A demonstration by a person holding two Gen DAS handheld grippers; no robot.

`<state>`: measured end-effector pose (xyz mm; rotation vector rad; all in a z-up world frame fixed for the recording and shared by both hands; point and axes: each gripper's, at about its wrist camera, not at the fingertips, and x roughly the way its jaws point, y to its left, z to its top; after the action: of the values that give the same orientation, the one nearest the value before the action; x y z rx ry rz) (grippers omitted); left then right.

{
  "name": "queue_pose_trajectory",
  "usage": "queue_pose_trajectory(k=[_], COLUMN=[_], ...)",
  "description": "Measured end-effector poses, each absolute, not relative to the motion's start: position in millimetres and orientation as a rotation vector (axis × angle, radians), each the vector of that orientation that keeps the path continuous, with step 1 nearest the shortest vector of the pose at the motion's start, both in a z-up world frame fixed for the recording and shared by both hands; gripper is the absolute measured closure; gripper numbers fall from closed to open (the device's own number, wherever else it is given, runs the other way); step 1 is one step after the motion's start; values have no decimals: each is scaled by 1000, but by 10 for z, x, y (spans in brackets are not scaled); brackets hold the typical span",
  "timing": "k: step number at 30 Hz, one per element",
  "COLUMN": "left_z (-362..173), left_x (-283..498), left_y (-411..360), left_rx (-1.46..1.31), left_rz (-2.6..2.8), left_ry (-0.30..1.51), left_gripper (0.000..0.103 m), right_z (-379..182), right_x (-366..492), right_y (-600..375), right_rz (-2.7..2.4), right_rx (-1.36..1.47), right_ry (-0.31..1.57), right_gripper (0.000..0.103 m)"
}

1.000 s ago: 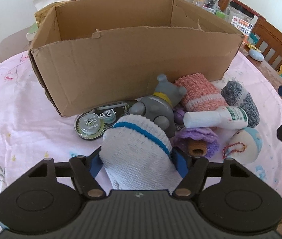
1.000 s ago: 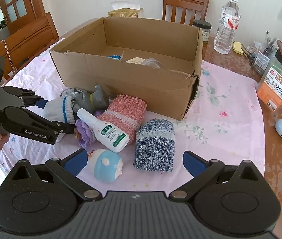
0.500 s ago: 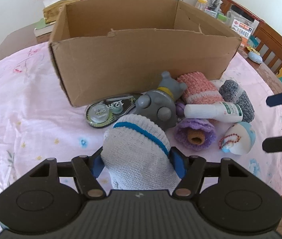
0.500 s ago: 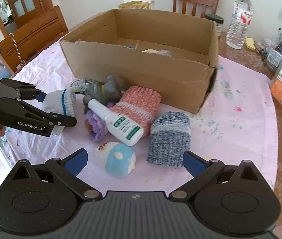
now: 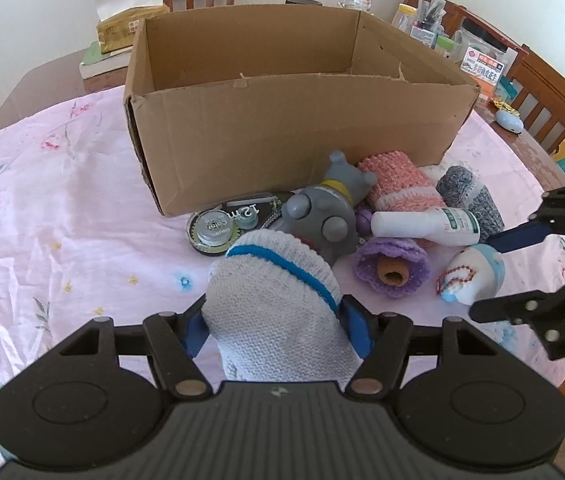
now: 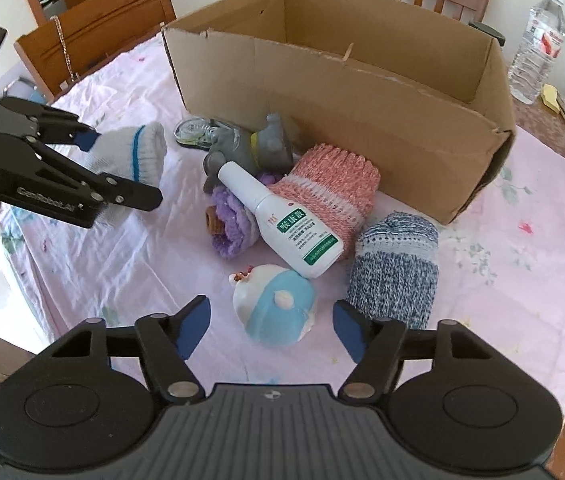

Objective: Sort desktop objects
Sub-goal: 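Grasp the blue-and-white round toy with the right tool, then lift the glove and round toy and carry both over the cardboard box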

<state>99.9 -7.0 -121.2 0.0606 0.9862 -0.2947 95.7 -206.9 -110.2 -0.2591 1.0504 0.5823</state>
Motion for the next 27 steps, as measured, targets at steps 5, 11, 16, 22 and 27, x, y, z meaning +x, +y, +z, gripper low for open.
queue_pose_trajectory(k=[5,11,16,22,27], left_z=[-1185,-1158,-1137,-1083,-1016], left_x=[997,985,970,956,938], left_y=[-53,-43,-29,-26,-42], left_rx=[64,67,67,66,69], left_rz=[-299,-310,-316,-333,-354], left_ry=[985,982,979,975,970], left_gripper=[36,36,36,36,36], right_z=[-1182,-1237,-1211,-1132,-1020], right_x=[1010,1035,1022,995,941], right_y=[-2016,-1976,-1992,-2040,-2098], right_rz=[573,570,573,581,590], right_rx=[-278,-293,-294,-286,-284], right_ry=[1051,1055,1057,1054,1044], right_gripper=[39,49,50,51,51])
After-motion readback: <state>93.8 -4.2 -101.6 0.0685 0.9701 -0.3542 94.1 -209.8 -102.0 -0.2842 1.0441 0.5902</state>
